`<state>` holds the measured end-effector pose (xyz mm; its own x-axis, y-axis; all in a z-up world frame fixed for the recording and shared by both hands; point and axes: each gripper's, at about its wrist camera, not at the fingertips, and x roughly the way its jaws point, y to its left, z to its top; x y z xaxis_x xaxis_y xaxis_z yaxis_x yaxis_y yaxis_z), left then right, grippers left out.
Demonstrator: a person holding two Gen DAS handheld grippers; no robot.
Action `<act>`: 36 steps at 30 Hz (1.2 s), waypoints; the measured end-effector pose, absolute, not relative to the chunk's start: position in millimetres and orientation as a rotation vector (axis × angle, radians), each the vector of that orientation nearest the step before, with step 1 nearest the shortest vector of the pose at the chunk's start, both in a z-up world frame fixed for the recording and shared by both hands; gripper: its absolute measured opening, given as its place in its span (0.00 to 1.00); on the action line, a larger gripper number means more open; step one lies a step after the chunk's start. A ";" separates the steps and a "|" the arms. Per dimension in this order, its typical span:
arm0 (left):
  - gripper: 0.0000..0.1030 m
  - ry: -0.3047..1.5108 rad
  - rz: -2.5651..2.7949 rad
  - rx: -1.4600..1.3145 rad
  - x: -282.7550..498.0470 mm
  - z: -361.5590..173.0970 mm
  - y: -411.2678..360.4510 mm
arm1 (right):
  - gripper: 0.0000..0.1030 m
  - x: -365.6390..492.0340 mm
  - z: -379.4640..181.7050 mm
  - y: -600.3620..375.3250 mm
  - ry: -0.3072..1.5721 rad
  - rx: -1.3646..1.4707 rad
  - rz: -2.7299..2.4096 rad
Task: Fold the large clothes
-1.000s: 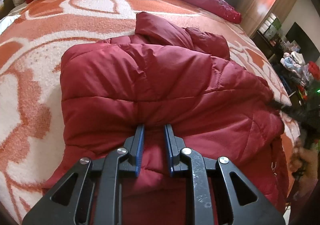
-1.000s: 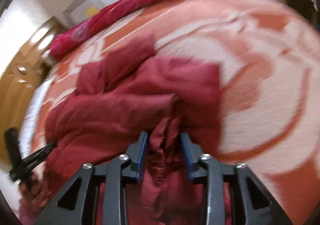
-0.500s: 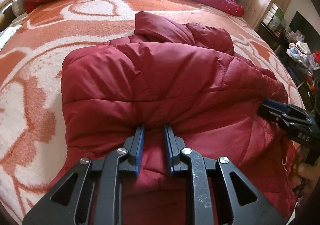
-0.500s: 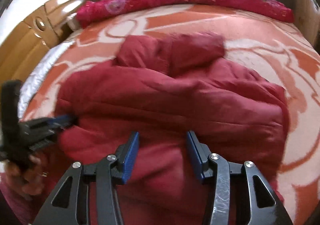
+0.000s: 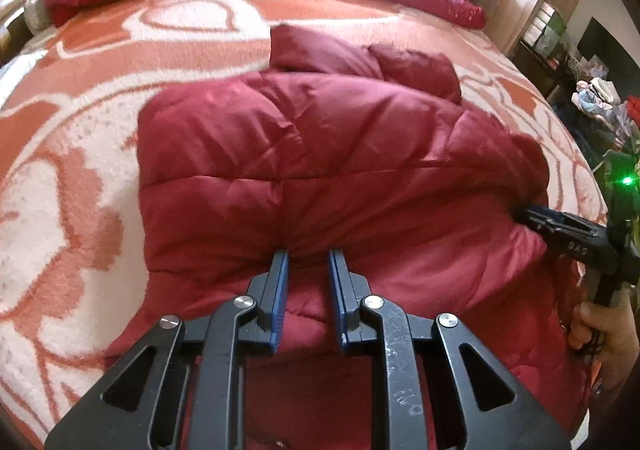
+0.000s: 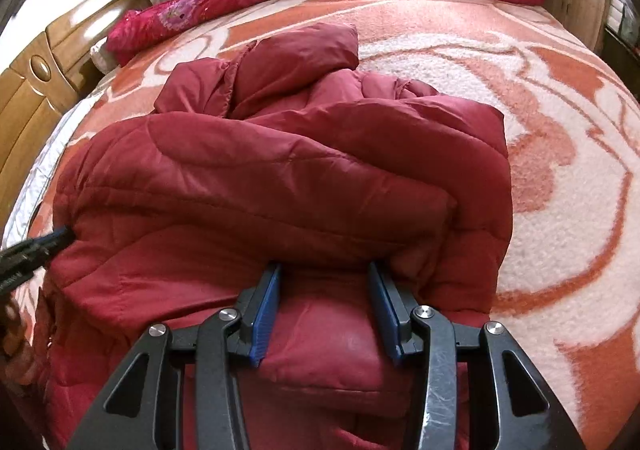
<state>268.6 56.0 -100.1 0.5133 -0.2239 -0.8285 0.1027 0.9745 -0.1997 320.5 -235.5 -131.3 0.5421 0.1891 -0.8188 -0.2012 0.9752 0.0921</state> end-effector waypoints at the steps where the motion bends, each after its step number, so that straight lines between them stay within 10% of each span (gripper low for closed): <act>1: 0.17 1.015 -0.196 -0.130 270.1 -102.5 55.1 | 0.43 323.3 -132.4 -233.0 0.970 -0.018 0.230; 36: 0.21 0.993 -0.066 -0.228 183.3 -78.6 111.7 | 0.58 257.1 -87.1 -250.3 0.927 0.052 0.270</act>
<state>183.3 111.7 -78.6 0.5462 -0.1588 -0.8225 -0.0488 0.9742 -0.2205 257.1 -250.3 -87.1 0.5695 0.2518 -0.7824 -0.2073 0.9651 0.1598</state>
